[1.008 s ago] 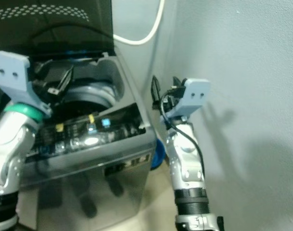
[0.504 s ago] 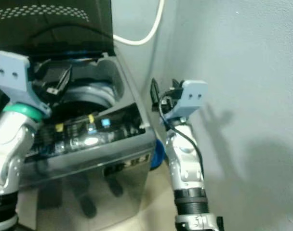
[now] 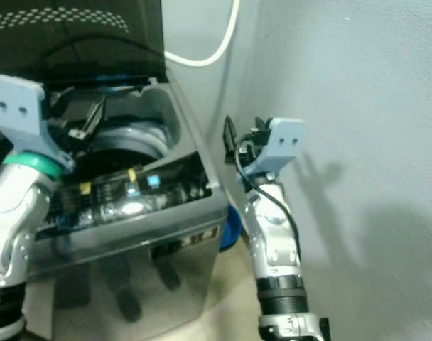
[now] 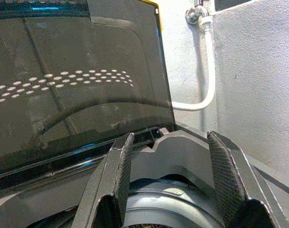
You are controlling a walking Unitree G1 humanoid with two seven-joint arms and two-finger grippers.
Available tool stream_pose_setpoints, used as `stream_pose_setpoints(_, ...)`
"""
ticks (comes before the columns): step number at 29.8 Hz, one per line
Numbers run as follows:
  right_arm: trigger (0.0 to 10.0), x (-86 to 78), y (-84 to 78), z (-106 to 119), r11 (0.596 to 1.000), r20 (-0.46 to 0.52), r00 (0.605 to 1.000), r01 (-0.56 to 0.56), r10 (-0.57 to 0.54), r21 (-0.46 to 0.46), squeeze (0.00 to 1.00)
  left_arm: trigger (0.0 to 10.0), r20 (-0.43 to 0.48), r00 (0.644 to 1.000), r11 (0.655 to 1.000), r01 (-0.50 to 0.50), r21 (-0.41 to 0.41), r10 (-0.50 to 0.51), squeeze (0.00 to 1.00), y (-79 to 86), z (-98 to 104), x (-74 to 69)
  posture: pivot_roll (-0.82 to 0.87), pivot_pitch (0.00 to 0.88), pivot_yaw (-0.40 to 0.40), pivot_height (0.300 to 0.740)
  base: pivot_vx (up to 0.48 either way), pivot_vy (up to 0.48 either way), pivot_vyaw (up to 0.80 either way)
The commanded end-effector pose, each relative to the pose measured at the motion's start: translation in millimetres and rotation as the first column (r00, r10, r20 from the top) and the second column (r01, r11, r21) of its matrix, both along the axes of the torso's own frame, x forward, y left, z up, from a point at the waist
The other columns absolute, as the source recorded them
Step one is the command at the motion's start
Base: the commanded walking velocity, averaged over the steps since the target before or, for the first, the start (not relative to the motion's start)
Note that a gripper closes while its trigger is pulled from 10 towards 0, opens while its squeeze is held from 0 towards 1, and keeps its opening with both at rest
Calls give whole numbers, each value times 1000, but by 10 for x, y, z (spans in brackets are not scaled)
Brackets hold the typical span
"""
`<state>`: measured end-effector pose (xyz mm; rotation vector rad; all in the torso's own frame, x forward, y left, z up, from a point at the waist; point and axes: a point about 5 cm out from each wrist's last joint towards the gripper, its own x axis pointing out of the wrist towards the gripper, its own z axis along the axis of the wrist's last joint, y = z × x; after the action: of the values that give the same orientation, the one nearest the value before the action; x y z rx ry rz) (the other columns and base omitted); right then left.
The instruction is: Clothes washing
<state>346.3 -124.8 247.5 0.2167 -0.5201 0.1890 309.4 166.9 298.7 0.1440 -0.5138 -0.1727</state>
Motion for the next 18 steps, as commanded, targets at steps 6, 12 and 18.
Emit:
stream_pose_setpoints(6, 10000, 3, -11, -10, 1000, 1, 1000, 4, -4, -3, 0, 10000, -25, 1000, 1000, -6, 4, 6, 0, -3, -75, 3, 103, 43, 14, 731, 0, 0, 0)
stream_pose_setpoints(12, 10000, 2, 4, -6, 1000, 3, 1000, 1, -1, -8, 0, 10000, -25, 1000, 1000, -8, 2, 8, 0, -4, -72, -4, 104, 45, 13, 731, 0, 0, 0)
stream_pose_setpoints(18, 10000, 1, 3, -4, 1000, 4, 1000, 2, -2, -11, 0, 10000, -26, 1000, 1000, -8, 1, 8, 0, -8, -71, -3, 102, 46, 14, 731, 0, 0, 0)
